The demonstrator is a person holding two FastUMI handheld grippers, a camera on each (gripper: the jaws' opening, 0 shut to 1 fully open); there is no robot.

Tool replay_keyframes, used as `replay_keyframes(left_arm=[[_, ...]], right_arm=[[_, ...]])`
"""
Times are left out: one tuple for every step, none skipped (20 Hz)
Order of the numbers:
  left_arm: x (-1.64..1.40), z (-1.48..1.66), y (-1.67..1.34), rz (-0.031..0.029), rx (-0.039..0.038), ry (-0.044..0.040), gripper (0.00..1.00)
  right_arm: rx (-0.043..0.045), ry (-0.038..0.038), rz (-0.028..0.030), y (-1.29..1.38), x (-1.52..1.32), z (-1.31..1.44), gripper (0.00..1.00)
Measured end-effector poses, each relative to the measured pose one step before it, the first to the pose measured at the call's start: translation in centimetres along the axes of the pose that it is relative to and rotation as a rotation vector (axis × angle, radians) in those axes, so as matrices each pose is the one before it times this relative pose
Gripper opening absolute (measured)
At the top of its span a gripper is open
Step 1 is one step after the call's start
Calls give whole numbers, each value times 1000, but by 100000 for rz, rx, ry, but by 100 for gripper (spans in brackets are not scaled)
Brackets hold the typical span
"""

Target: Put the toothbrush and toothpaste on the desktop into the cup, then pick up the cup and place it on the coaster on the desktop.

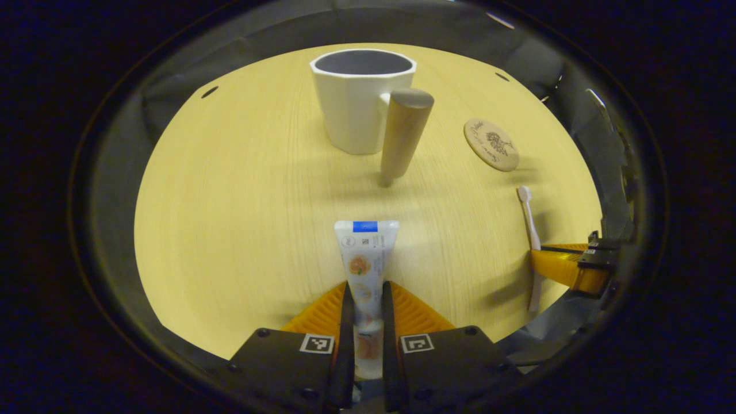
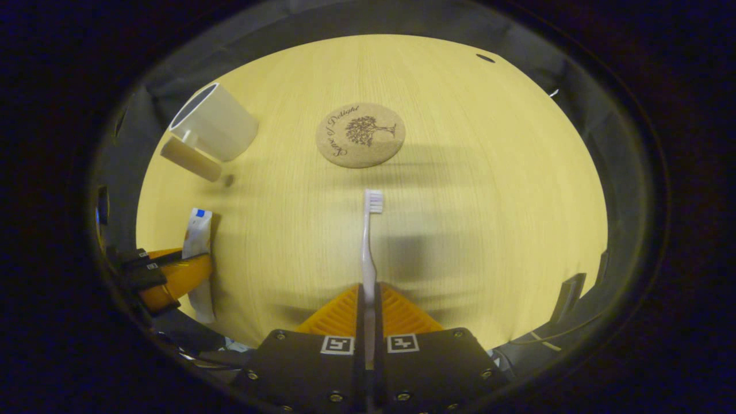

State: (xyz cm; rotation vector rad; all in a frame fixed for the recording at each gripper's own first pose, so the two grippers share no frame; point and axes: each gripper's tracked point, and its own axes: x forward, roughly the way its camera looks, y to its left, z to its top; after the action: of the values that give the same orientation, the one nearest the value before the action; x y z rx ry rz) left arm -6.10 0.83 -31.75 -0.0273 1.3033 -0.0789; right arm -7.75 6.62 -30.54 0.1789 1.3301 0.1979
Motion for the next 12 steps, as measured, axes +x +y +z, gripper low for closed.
replay_keyframes(left_arm=[[-220, 54, -23, -240, -334, -1683, 20], [144, -34, 298, 583, -544, -1248, 20], [-70, 77, -29, -672, -951, -1097, 20], [-102, 64, -122, -1438, -1250, -1303, 20], [-240, 268, -56, -1268, -1487, -1846, 20], [-286, 312, 59, -379, -1034, -2344, 20], [-425, 505, 259, 161, -373, -2952, 20], [-363, 609, 164, 425, -612, -3594, 20], [-540, 786, 66, 1, -802, -3866, 19], [-644, 673, 111, -203, -673, -3369, 19], [-557, 776, 70, -61, -730, -3414, 20], [-395, 713, 165, 137, -680, -3022, 20]], right_arm=[[-1138, -1298, 1645, 40, 278, 54, 7], [-1575, -1092, 1941, 172, -238, 66, 6], [-1320, -2058, 1526, 98, -161, 276, 6], [-1515, -1745, 955, 78, -107, 129, 6], [-1152, -2132, 374, -29, -236, 350, 6], [-635, -2744, 409, 122, -310, 417, 6], [-226, -2623, 862, 171, -297, 599, 6], [131, -1974, 1213, 283, -426, 415, 7], [798, -2427, 1883, 304, -422, 704, 7], [1249, -2578, 1760, 354, -421, 716, 7], [1274, -3417, 1943, 299, -498, 933, 7], [1078, -4068, 2191, 466, -459, 1061, 6]])
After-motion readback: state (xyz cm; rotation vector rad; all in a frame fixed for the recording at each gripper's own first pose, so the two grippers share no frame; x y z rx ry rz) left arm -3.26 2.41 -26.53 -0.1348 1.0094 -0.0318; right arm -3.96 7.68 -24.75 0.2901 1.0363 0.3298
